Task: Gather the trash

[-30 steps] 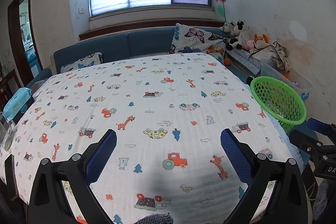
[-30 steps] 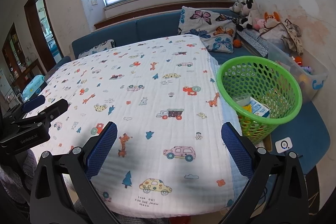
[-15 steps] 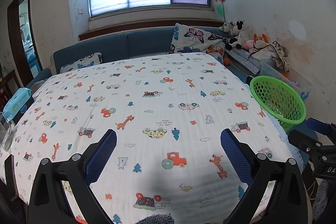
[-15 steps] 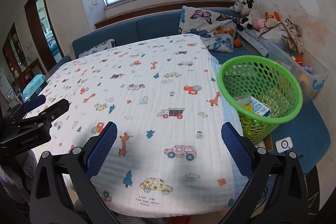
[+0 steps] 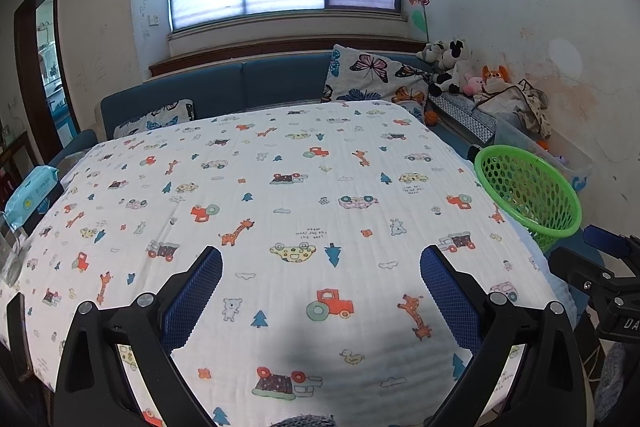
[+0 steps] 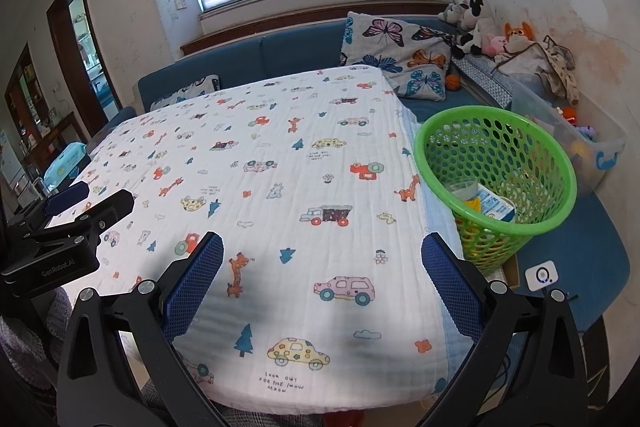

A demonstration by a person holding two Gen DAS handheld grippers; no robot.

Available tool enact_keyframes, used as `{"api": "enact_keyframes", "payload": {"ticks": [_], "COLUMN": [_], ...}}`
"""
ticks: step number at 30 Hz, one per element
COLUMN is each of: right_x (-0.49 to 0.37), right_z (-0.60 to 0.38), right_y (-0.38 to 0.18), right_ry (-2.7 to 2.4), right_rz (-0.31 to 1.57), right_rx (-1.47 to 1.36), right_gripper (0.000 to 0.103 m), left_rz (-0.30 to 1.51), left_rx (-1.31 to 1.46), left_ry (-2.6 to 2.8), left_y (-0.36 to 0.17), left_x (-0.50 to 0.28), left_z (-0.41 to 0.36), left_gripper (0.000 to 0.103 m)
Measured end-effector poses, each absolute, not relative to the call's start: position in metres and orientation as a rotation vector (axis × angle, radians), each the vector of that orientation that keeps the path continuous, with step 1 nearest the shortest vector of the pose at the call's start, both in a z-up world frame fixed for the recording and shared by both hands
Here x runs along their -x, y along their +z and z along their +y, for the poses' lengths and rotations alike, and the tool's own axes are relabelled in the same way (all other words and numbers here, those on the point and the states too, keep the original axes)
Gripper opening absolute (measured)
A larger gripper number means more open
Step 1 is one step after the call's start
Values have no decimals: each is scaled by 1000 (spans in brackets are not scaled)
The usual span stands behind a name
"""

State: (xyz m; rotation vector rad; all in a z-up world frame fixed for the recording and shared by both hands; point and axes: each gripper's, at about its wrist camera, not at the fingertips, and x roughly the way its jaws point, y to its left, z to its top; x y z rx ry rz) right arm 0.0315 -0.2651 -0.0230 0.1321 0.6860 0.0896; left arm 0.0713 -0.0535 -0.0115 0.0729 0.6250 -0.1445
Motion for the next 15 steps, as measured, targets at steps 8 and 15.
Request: {"api": "enact_keyframes", "payload": {"ticks": [8, 15], "right_x": [-31, -31], "right_z": [-264, -263], "right_y": [-23, -22], "right_ry": [93, 93], "right_rz": [689, 688], "right_rx": [-130, -130], "right_gripper": [98, 98], "left_rz": [612, 618], "left_rx": [-75, -68], "left_ry": [-140, -133], "left_y": [-10, -12], "left_x": [-70, -71], "left_z": [-54, -52], "left_gripper": [96, 96]}}
